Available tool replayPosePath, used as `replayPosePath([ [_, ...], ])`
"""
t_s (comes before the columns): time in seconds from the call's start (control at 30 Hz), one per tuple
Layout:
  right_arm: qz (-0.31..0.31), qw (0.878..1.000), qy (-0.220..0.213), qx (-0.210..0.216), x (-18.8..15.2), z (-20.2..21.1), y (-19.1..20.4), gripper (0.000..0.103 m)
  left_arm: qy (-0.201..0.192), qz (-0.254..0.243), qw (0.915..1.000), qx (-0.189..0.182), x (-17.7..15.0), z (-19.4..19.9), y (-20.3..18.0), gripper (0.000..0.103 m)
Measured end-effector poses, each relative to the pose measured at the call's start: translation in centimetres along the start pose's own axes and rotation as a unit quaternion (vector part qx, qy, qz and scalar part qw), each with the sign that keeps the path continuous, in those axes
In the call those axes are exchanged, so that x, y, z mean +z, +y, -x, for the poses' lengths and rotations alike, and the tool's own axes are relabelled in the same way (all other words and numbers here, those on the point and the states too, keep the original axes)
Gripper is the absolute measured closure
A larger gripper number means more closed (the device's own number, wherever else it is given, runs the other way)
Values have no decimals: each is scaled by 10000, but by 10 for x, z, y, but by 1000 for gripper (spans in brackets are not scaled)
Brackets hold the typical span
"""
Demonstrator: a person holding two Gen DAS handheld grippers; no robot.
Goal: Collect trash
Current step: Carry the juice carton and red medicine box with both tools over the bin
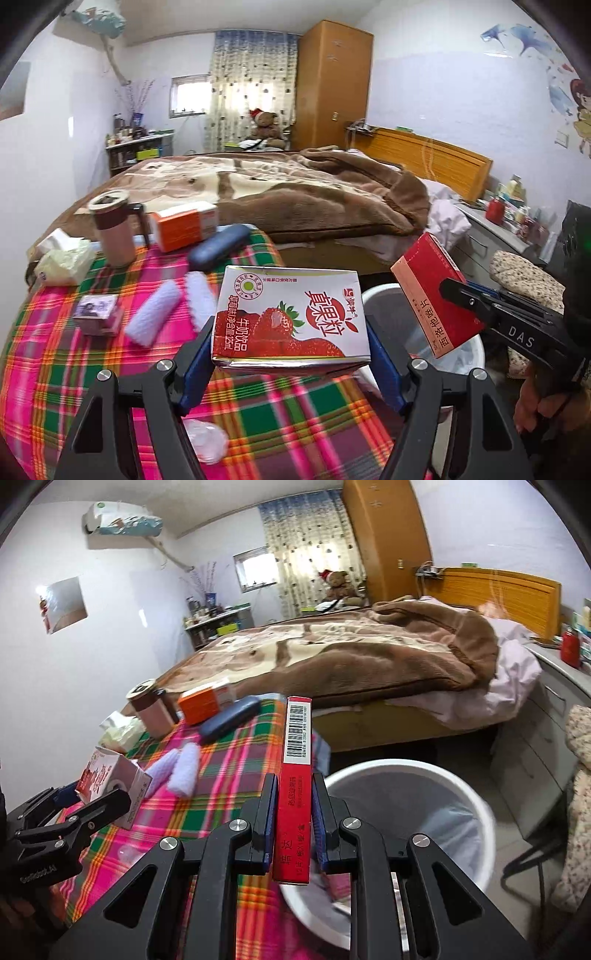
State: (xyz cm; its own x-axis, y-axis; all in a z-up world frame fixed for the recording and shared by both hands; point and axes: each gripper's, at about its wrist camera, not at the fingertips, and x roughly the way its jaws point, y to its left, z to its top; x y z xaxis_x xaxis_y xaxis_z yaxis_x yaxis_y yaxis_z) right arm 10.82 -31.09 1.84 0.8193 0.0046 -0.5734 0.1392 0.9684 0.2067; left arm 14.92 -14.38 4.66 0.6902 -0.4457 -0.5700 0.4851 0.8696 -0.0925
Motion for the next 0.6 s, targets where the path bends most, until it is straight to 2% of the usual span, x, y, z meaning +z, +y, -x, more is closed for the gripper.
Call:
replayPosePath([
  [0.23, -203, 9991, 41, -373, -4, 4, -35, 85, 135, -143, 9990, -401, 0, -18, -42, 29],
  [0.6, -474, 9961, 365, -647, -20, -1, -74, 85, 456, -494, 9953, -697, -15, -54, -93, 29],
])
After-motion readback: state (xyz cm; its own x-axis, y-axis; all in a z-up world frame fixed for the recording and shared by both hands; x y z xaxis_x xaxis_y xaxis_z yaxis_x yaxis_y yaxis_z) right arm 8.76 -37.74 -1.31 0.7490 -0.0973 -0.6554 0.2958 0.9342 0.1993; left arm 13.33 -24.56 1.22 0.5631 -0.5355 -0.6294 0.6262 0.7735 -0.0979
